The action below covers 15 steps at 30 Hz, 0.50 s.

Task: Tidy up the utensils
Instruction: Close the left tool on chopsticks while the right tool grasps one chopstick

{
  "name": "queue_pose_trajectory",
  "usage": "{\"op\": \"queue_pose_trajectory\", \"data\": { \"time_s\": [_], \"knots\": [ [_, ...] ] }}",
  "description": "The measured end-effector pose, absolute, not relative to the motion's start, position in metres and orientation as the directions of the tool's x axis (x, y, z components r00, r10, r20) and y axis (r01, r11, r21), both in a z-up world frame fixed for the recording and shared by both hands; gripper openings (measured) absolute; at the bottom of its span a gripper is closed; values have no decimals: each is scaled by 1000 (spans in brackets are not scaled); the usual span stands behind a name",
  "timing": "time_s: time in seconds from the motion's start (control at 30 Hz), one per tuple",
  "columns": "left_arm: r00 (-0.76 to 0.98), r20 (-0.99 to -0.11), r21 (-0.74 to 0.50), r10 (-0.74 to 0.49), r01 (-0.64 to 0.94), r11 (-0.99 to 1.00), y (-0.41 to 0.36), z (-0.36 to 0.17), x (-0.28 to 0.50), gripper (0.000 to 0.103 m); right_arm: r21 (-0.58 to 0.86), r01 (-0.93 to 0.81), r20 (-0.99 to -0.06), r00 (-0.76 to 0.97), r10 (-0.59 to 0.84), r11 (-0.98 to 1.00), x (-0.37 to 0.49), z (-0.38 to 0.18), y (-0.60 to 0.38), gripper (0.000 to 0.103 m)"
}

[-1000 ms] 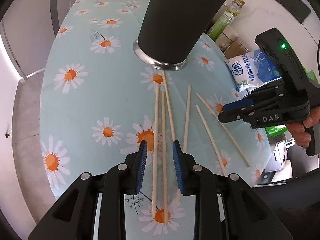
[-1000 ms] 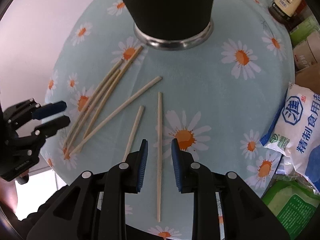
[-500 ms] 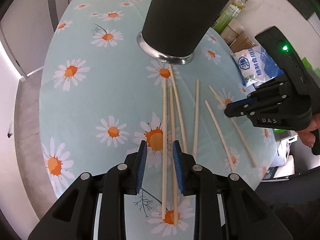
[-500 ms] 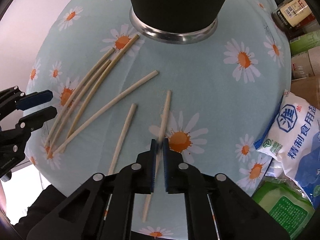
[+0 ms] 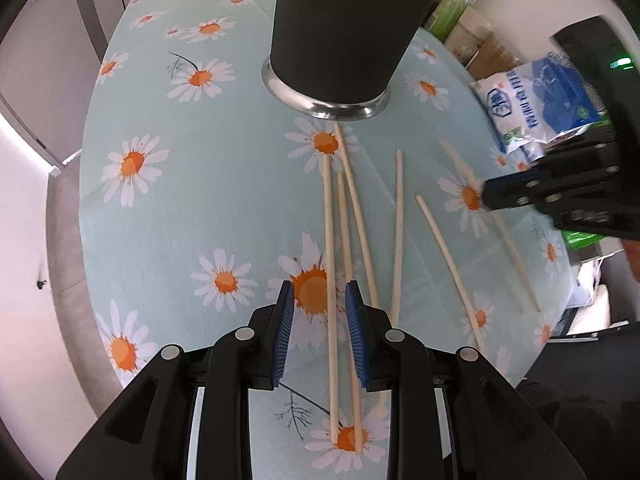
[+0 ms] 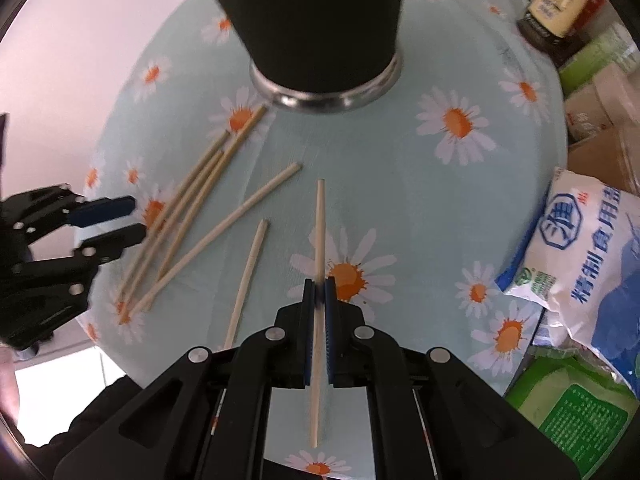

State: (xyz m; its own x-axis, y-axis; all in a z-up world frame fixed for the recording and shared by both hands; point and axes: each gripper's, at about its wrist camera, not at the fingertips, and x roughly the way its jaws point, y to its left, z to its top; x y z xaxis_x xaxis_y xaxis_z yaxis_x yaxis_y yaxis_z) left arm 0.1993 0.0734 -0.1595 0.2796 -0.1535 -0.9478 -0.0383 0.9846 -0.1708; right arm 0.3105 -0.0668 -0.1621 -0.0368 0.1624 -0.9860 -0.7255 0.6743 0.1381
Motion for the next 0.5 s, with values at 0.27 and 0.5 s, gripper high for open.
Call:
{"op": "queue_pose_trajectory", "data": {
  "time_s": [0.27,0.5],
  "knots": [
    [191,-975,-119,-117,0,993,64,-166,216,22,253,-651,-950,-27,312,715,316,-141,-102,6],
    [141,-987,-72,-73,8,997,59,-172,223,11,313,-606,-924,-16,382,732,315,-136,-123,6]
  ]
}}
